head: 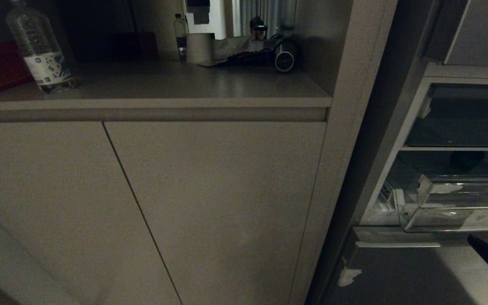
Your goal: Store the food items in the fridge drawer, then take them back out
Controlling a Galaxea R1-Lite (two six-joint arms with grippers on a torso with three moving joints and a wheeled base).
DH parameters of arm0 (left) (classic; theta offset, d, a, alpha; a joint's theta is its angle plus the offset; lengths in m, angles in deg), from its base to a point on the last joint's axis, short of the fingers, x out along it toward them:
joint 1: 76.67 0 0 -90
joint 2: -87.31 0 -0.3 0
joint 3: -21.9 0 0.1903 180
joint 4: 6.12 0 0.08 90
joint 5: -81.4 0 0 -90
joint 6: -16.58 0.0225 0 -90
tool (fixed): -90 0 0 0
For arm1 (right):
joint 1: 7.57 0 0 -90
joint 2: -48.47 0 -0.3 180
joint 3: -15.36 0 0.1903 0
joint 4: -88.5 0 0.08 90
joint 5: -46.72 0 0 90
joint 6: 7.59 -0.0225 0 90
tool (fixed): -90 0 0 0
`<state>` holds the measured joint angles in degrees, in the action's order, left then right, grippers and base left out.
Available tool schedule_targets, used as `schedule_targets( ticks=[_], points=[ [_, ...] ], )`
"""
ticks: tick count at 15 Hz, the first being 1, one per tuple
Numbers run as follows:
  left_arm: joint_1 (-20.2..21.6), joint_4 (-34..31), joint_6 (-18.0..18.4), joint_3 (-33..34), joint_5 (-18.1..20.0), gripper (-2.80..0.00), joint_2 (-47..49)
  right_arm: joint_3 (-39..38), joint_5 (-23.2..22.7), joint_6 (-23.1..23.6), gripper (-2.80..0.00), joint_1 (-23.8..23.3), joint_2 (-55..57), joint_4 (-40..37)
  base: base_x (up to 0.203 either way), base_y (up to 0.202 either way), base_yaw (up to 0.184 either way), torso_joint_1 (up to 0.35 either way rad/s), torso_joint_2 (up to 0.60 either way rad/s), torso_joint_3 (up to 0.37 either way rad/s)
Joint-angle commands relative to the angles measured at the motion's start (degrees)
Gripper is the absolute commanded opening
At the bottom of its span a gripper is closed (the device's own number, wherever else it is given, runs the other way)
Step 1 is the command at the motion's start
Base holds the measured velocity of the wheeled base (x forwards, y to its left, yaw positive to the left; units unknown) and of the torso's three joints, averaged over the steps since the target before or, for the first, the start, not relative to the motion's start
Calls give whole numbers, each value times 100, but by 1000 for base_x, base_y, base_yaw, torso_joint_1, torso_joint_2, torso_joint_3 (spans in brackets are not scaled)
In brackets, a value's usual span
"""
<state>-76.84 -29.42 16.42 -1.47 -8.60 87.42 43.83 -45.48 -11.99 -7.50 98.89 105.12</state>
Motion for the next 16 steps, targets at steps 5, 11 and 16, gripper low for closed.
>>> schedule_targets(
  ticks=[5, 11, 16],
  points=[
    [-1, 1, -2, 0, 0, -280, 7, 1956, -35, -17, 0, 1, -541, -2301, 0, 0, 0, 0, 0, 0],
    [-1, 1, -2, 0, 0, -280, 7, 2808, 7, 0, -280, -5, 738, -2909, 0, 0, 0, 0, 0, 0],
    [-1, 1, -2, 0, 0, -280, 7, 3632, 16, -8, -280, -27, 2002, -2937, 0, 0, 0, 0, 0, 0]
  ],
)
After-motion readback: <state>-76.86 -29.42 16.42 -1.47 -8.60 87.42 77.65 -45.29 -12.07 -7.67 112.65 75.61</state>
